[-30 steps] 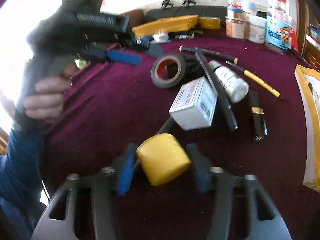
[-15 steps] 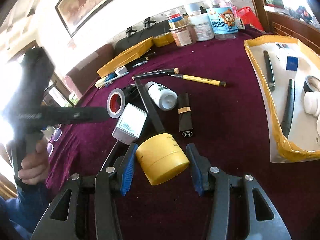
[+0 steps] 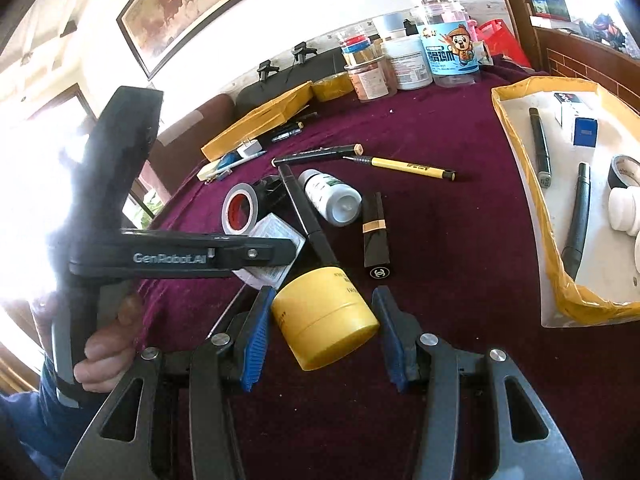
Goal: Organize rigid objects
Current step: 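Close the left tool on the white medicine packet while the right tool grasps the yellow round container, then lift the white packet with the left tool while the right tool holds the yellow container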
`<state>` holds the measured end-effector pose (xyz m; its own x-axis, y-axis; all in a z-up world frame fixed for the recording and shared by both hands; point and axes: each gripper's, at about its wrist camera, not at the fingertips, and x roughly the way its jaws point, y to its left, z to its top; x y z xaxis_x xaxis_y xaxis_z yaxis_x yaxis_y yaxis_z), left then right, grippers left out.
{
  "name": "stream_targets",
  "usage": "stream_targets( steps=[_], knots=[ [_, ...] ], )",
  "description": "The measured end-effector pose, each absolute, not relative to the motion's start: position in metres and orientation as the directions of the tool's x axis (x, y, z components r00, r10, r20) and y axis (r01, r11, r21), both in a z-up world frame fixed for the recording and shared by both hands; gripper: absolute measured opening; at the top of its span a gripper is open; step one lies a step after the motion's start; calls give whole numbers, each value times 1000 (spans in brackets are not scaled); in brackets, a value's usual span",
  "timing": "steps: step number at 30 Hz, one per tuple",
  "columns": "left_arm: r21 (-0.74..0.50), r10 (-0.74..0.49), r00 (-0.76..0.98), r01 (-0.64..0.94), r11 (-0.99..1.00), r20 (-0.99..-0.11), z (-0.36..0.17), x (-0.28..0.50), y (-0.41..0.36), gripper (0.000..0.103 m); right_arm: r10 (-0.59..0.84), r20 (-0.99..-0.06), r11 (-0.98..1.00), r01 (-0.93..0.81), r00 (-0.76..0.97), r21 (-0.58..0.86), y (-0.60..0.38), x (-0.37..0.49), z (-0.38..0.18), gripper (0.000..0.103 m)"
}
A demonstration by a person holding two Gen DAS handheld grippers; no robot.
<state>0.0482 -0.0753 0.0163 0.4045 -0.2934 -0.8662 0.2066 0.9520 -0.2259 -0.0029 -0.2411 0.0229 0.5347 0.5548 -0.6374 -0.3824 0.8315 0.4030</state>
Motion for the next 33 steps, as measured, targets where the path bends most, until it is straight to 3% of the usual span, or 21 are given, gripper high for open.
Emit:
stream_targets(
  steps=[12, 17, 22, 30, 33],
  knots=[
    [-287, -319, 479, 142, 947, -818, 49, 0, -1, 32, 563, -643, 826, -391, 520, 406, -239, -3, 22, 44],
    [-234, -228, 471, 47, 971, -852, 30, -20, 28, 32, 557, -656, 829, -391, 509, 401, -237, 0, 21, 44],
    [-274, -254, 474, 29, 961, -843, 9, -21, 40, 32, 542, -664, 839, -375, 516, 394, -236, 0, 20, 44],
    [-212, -209, 530, 56, 976, -822, 2, -16, 28, 32, 534, -672, 844, -362, 513, 395, -237, 0, 19, 44],
    [-242, -236, 543, 62, 968, -805, 3, -15, 32, 32, 536, -675, 843, -359, 507, 400, -237, 1, 18, 44]
  ],
)
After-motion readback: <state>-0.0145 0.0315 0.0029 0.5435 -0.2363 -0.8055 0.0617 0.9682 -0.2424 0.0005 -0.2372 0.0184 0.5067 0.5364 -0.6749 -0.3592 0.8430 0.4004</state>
